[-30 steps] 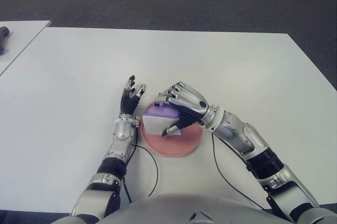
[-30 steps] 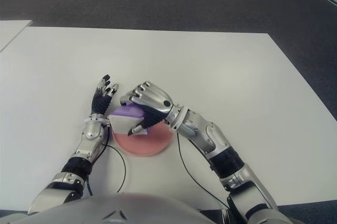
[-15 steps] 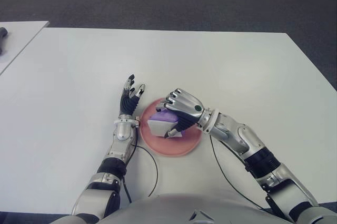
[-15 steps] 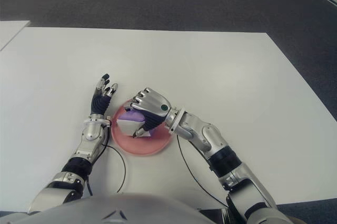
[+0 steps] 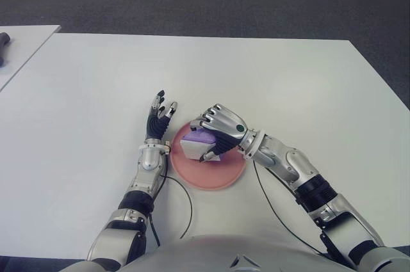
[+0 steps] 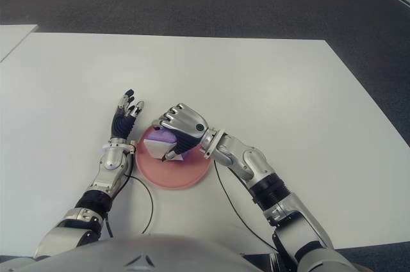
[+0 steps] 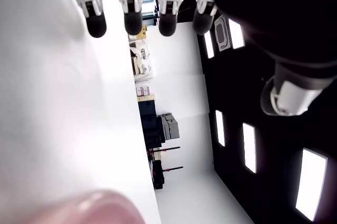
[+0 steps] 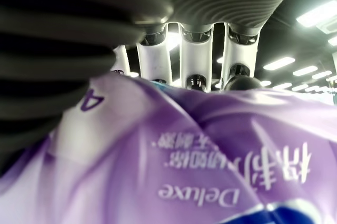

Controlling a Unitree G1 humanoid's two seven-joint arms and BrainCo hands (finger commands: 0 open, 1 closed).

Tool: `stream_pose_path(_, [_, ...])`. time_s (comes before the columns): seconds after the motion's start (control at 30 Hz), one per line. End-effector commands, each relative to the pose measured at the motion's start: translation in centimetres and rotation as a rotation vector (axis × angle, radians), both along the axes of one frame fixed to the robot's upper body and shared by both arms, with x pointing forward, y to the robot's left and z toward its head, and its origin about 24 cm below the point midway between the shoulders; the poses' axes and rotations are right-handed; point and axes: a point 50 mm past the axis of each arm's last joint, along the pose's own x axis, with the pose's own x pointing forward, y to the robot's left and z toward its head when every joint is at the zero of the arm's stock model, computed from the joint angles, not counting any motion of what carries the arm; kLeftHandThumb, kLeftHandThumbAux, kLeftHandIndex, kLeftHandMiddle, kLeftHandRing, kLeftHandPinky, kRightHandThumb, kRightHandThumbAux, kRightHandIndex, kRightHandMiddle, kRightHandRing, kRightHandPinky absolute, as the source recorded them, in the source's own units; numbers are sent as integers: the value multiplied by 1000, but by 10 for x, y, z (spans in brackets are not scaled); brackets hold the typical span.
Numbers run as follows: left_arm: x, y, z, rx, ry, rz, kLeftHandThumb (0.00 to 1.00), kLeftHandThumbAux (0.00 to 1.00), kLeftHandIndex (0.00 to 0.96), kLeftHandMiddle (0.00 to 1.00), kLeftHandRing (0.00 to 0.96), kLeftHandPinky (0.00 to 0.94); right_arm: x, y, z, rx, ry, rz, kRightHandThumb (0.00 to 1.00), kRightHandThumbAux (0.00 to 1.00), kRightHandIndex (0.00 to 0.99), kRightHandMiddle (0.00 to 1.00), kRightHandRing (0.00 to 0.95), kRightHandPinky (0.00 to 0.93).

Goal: Put the tissue paper into the plate.

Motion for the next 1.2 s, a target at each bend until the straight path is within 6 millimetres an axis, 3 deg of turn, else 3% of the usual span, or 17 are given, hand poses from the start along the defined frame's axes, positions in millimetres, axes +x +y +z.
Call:
stream_pose_path(0.03, [-9, 3, -14, 6, 79, 2, 0, 433, 0, 0, 0, 0, 2, -1, -9, -33, 16, -17, 745, 709, 441, 847, 842, 841])
stream_pose_path(0.37, [-10, 4, -13, 11, 72, 2, 0, 423, 0, 0, 0, 0, 5, -5, -14, -15, 60, -41, 743, 710, 440, 845, 839, 829])
stream_pose_path(0.5, [-10, 4, -13, 14, 76, 1, 0, 424, 0, 0, 0, 0, 5, -6, -13, -7, 94, -50, 730, 711, 438, 789, 773, 726])
stream_pose_path(0.57, [-10, 4, -13, 16, 78, 3, 0, 425, 0, 0, 0, 0, 4, -8, -13, -22, 122, -50, 703, 714, 431, 678, 636, 576])
stream_pose_path(0.6, [-10, 4, -13, 17, 79, 5, 0, 425, 0, 0, 0, 0, 4, -9, -13, -47, 138, -48, 621, 683, 404, 592, 552, 509])
stream_pose_path(0.63, [-9, 4, -13, 17, 79, 6, 0, 427, 0, 0, 0, 0, 4, -10, -14, -64, 148, -47, 471, 631, 328, 430, 386, 367])
stream_pose_path(0.67, [-9, 4, -13, 17, 80, 7, 0, 428, 0, 0, 0, 0, 4, -10, -14, -74, 155, -47, 374, 599, 280, 325, 280, 276])
stream_pose_path(0.7, [-9, 4, -13, 17, 82, 10, 0, 429, 0, 0, 0, 0, 4, -11, -14, -108, 164, -44, 340, 588, 262, 288, 242, 243])
stream_pose_path(0.77, [-9, 4, -13, 17, 87, 14, 0, 433, 0, 0, 0, 0, 3, -12, -15, -166, 183, -36, 160, 499, 107, 118, 99, 99])
stream_pose_path(0.93, [-9, 4, -14, 17, 104, 20, 0, 444, 0, 0, 0, 0, 0, -16, -14, -256, 242, -11, 30, 408, 17, 19, 16, 16])
stream_pose_path(1.2, [-10, 4, -14, 15, 113, 20, 0, 450, 0, 0, 0, 0, -3, -19, -13, -299, 245, 17, 1, 336, 0, 0, 0, 0])
